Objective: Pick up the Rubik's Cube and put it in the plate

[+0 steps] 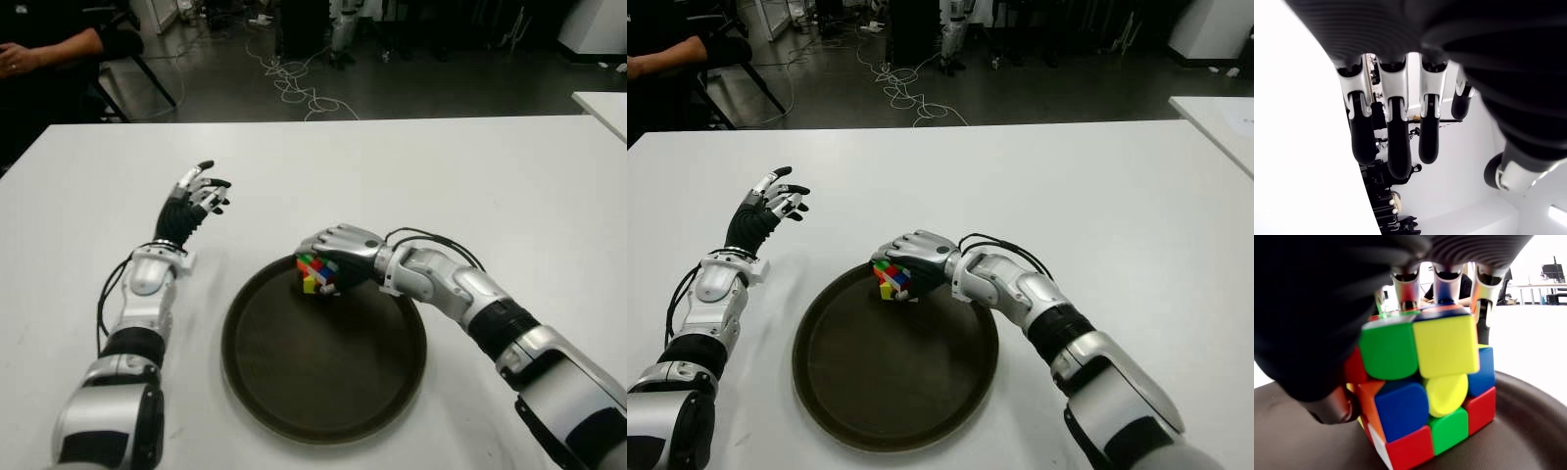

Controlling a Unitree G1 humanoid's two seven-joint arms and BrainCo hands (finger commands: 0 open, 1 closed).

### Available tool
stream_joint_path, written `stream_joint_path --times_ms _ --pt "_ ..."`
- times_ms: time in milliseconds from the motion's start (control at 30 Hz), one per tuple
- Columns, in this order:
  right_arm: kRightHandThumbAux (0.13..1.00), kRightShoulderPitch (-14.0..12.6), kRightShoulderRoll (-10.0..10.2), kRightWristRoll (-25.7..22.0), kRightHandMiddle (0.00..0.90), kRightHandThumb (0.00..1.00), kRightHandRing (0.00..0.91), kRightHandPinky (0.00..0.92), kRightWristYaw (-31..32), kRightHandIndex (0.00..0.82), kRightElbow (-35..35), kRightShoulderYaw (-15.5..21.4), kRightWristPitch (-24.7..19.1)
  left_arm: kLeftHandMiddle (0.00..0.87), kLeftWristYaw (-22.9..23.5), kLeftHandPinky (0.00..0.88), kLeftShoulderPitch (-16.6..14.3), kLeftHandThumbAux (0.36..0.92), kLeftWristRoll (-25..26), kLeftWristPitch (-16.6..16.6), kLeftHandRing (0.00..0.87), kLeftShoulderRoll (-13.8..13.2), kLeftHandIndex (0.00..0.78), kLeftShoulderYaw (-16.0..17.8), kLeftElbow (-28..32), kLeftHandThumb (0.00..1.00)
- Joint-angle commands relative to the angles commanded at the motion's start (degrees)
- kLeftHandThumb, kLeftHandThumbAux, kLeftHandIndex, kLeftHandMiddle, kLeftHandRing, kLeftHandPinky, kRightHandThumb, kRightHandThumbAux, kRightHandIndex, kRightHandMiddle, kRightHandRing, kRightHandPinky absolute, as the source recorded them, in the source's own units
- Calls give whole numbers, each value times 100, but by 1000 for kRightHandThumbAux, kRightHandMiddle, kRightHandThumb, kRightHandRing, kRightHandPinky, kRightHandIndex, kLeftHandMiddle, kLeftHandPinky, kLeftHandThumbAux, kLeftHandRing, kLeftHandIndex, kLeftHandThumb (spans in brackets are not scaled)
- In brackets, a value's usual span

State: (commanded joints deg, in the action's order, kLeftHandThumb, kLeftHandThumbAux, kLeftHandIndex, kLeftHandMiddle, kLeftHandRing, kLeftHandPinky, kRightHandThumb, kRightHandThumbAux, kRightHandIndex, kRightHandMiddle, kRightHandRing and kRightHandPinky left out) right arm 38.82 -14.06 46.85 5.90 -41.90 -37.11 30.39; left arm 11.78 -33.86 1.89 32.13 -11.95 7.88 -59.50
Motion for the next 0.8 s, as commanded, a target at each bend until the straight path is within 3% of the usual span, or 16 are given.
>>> stream_joint_path --times_ms 800 --pt "737 -38 -98 24 670 678 674 655 -344 424 208 -224 88 352 58 444 13 567 55 -75 430 -12 132 31 51 121"
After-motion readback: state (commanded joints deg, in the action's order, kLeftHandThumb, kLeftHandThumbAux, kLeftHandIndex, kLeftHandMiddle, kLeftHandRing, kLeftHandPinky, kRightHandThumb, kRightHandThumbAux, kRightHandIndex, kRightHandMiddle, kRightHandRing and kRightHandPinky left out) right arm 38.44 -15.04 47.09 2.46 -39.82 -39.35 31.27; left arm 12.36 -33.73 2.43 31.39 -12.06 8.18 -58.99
